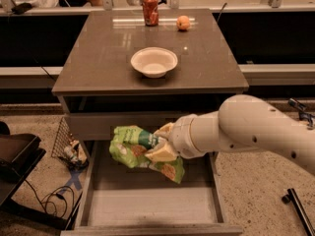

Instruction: Pick green rice chip bag from middle drawer and place on counter

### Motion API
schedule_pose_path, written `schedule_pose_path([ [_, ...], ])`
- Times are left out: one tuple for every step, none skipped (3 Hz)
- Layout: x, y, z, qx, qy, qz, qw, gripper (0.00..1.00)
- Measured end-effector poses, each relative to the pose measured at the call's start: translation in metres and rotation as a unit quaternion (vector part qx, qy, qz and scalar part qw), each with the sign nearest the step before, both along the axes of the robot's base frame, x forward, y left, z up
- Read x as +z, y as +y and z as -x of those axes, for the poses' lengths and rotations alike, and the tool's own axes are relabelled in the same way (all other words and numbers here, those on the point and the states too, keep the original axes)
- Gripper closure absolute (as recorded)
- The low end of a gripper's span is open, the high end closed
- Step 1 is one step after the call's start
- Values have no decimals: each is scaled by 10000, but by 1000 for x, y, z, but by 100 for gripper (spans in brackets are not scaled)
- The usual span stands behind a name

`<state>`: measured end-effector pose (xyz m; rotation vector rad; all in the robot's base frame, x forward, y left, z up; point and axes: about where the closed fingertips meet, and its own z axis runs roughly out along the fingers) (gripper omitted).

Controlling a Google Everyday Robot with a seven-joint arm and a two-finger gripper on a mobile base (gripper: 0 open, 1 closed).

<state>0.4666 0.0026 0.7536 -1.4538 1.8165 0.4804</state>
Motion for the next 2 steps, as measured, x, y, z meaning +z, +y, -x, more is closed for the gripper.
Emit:
schedule_pose_path([
  [45,2,-9,-127,-160,54,9998,100],
  [46,2,-10,-121,-165,51,9998,100],
])
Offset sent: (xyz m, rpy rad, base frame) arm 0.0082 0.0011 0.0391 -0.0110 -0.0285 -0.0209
